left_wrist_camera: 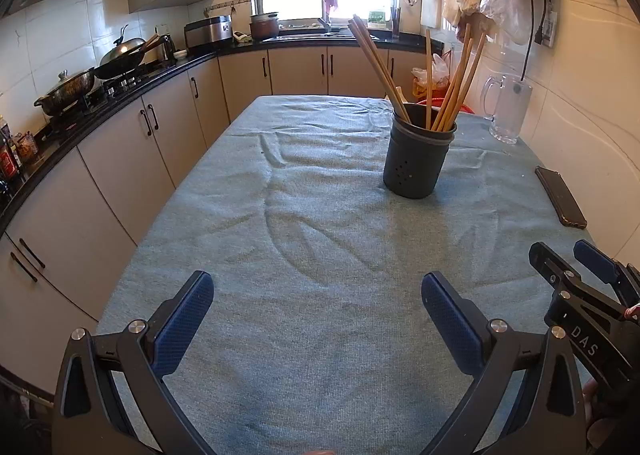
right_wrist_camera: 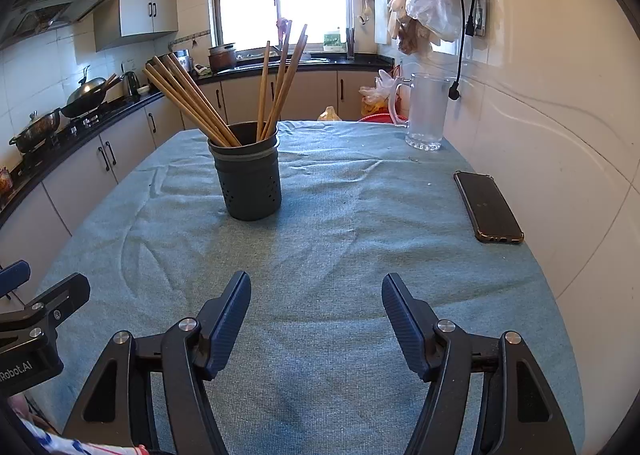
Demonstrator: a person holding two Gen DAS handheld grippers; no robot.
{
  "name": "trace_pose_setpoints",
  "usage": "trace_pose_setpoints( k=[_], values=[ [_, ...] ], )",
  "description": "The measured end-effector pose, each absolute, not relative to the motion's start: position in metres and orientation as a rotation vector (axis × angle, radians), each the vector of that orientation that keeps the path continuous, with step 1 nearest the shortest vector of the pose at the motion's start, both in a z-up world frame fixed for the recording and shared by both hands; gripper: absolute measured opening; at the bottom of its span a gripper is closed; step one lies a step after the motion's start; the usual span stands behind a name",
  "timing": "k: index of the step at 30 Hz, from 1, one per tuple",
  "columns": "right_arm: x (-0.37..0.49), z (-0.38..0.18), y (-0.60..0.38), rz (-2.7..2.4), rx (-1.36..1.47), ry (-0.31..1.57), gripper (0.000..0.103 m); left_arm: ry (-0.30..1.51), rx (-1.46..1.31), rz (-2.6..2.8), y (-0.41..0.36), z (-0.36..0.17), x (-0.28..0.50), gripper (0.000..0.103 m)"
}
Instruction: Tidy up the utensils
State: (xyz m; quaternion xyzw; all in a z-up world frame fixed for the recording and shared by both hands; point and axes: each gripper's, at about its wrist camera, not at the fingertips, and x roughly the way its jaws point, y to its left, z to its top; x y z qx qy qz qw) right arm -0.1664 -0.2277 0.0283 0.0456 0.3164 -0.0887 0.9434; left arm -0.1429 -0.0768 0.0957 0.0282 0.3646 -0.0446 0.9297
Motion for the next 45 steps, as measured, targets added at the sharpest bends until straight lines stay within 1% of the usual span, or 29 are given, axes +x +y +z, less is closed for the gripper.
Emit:
trace_pose_setpoints(
  k=[45],
  values=[
    [-0.168,0.022,-0.225,-0.179,0.094,0.658,0.075,0.8,0.047,-0.111,-0.078,0.085,-0.141,0.103]
  ],
)
